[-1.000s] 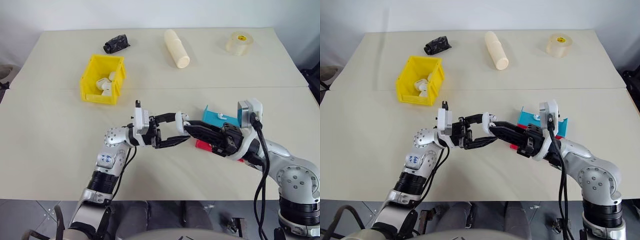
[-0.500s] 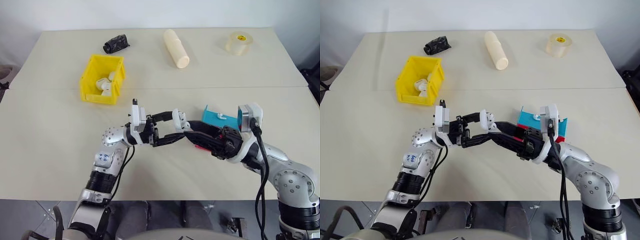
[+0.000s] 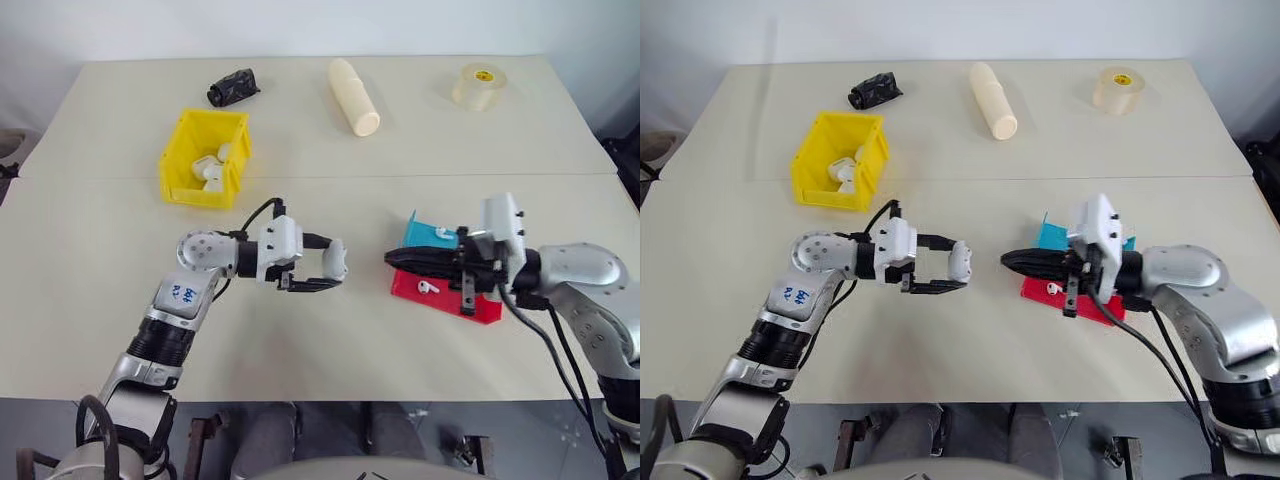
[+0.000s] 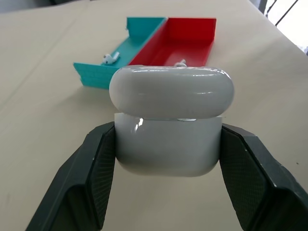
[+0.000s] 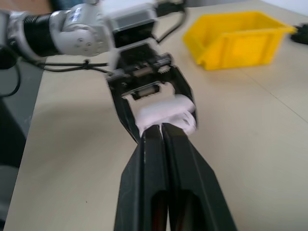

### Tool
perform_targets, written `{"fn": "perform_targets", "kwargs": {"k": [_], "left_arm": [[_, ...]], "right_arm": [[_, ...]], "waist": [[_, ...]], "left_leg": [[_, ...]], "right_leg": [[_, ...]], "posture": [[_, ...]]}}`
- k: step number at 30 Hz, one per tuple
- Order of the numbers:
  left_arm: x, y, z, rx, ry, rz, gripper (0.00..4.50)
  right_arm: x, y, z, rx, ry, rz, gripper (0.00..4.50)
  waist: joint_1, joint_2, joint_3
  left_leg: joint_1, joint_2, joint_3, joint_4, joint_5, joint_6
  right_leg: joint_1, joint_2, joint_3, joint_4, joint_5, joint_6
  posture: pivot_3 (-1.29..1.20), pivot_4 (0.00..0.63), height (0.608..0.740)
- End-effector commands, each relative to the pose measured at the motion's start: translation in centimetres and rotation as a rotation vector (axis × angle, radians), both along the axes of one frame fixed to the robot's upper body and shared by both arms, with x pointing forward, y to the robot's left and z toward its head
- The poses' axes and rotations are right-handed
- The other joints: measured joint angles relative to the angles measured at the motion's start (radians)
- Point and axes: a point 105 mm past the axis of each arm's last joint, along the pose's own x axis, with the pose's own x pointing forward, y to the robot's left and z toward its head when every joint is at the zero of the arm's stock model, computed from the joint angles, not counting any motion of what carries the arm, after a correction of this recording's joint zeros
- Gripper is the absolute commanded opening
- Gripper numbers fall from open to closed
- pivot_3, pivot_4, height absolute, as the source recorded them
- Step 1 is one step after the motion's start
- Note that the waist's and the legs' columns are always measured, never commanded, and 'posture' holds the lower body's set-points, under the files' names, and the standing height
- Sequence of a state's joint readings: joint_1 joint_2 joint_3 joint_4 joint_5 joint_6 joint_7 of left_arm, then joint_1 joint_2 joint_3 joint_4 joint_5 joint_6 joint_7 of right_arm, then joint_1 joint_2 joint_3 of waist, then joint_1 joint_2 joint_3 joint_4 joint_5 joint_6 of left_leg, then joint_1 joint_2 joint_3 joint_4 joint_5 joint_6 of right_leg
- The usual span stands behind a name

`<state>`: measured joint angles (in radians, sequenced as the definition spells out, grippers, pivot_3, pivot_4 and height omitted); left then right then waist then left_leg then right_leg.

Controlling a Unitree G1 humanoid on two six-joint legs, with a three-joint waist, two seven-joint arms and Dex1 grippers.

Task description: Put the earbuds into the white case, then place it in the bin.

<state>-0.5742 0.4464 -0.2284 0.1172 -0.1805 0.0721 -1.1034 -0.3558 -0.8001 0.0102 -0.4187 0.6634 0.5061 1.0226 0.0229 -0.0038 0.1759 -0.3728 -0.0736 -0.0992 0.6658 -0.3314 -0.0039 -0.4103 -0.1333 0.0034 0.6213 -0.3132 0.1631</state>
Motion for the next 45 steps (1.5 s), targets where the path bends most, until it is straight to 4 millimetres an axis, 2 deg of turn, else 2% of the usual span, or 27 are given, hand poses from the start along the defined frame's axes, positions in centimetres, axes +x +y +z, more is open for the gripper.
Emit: {"fn": "perform_targets", "kwargs": {"k": [1, 5, 9, 14, 19, 24, 29, 32, 35, 37, 40, 43, 45], "left_arm": [[-0.4, -1.0, 0.3, 0.019, -0.011, -0.019, 2.80], [-1.0, -1.8, -0.1, 0.058, 0.011, -0.037, 2.80], [-1.3, -2.2, -0.1, 0.070, -0.001, -0.053, 2.80], [-1.3, -2.6, 0.4, 0.046, -0.017, -0.053, 2.80], [-1.3, -1.9, 1.0, 0.003, -0.043, -0.036, 2.80], [-1.4, -1.1, 1.5, -0.057, -0.034, -0.013, 2.80], [-2.0, 0.5, 2.3, -0.201, -0.021, 0.053, 2.80], [-2.8, 2.1, 2.7, -0.308, -0.012, 0.101, 2.80], [-3.1, 4.1, 2.9, -0.420, 0.004, 0.203, 2.80], [-3.1, 6.1, 3.1, -0.506, -0.006, 0.309, 2.80], [-2.6, 10.4, 2.3, -0.592, -0.020, 0.537, 2.80], [-2.0, 12.9, 2.3, -0.676, -0.025, 0.714, 2.80], [-1.4, 14.3, 2.5, -0.733, -0.024, 0.820, 2.80]], "right_arm": [[-0.5, 1.6, 0.1, -0.038, -0.065, 0.076, 0.08], [0.0, 3.6, 0.0, -0.048, -0.077, 0.098, 0.08], [1.1, 4.8, -0.4, -0.069, -0.075, 0.080, 0.08], [1.8, 5.2, -1.6, -0.111, -0.048, 0.055, 0.08], [2.0, 2.3, -3.2, -0.150, -0.014, 0.010, 0.08], [1.8, -0.2, -3.5, -0.114, -0.027, -0.032, 0.08], [2.0, -2.1, -0.9, 0.105, -0.167, -0.135, 0.08], [1.4, -3.3, -1.1, 0.114, -0.158, -0.173, 0.70], [1.1, -3.9, -1.3, 0.119, -0.159, -0.205, 1.65], [0.8, -4.1, -1.1, 0.140, -0.157, -0.221, 2.35], [0.0, -4.1, -0.7, 0.163, -0.210, -0.198, 3.33], [-0.7, -4.2, -0.8, 0.193, -0.244, -0.187, 4.36], [-0.8, -4.3, -0.7, 0.231, -0.227, -0.201, 4.48]], "waist": [[0.000, 0.000, 0.000], [-0.002, -0.001, 0.000], [-0.001, -0.001, 0.001], [0.000, -0.001, 0.001], [0.003, -0.001, 0.001], [0.001, -0.001, 0.001], [-0.008, -0.001, 0.001], [-0.004, -0.001, 0.001], [-0.001, -0.001, 0.001], [0.000, -0.001, 0.001], [-0.001, -0.001, 0.001], [0.001, -0.001, 0.001], [0.005, -0.001, 0.001]], "left_leg": [[0.000, 0.000, 0.000, 0.000, 0.000, 0.000], [-0.002, 0.001, -0.001, 0.000, 0.000, 0.000], [-0.002, 0.001, -0.001, 0.001, 0.000, 0.000], [-0.002, 0.000, -0.001, 0.001, 0.000, 0.000], [-0.002, 0.000, -0.001, 0.001, 0.000, 0.000], [-0.002, 0.000, -0.001, 0.000, 0.000, 0.000], [-0.002, 0.001, -0.001, 0.000, 0.000, -0.001], [-0.002, 0.003, -0.001, 0.000, 0.000, -0.001], [-0.001, 0.002, -0.001, 0.000, 0.000, -0.001], [-0.001, 0.003, -0.001, 0.001, 0.000, -0.001], [0.000, 0.003, -0.001, 0.001, 0.000, -0.001], [0.001, 0.003, -0.001, 0.000, 0.000, -0.001], [0.001, 0.002, -0.001, 0.001, 0.000, -0.001]], "right_leg": [[0.000, 0.000, 0.000, 0.000, 0.000, 0.000], [-0.002, 0.000, 0.000, 0.001, 0.000, 0.000], [-0.002, 0.000, -0.001, 0.000, 0.000, 0.000], [-0.002, -0.001, -0.001, 0.001, 0.000, 0.000], [-0.001, -0.001, -0.001, 0.001, 0.000, 0.000], [-0.001, 0.000, -0.001, 0.001, 0.000, 0.000], [-0.002, 0.001, -0.001, 0.001, 0.000, 0.000], [-0.001, 0.000, -0.001, 0.001, 0.000, 0.000], [-0.001, -0.001, 0.000, 0.001, 0.000, 0.000], [-0.001, -0.001, 0.000, 0.000, 0.000, 0.000], [-0.001, -0.001, 0.000, 0.000, 0.000, 0.000], [0.000, 0.000, 0.000, 0.000, 0.000, 0.000], [0.002, -0.001, 0.000, 0.000, 0.000, 0.000]], "posture": [[0.00, 0.150, 0.740], [0.00, 0.150, 0.740], [0.00, 0.150, 0.740], [0.00, 0.150, 0.740], [0.00, 0.150, 0.740], [0.00, 0.150, 0.740], [0.00, 0.150, 0.740], [0.00, 0.150, 0.740], [0.00, 0.150, 0.740], [0.00, 0.150, 0.740], [0.00, 0.150, 0.740], [0.00, 0.150, 0.740], [0.00, 0.150, 0.740]]}}
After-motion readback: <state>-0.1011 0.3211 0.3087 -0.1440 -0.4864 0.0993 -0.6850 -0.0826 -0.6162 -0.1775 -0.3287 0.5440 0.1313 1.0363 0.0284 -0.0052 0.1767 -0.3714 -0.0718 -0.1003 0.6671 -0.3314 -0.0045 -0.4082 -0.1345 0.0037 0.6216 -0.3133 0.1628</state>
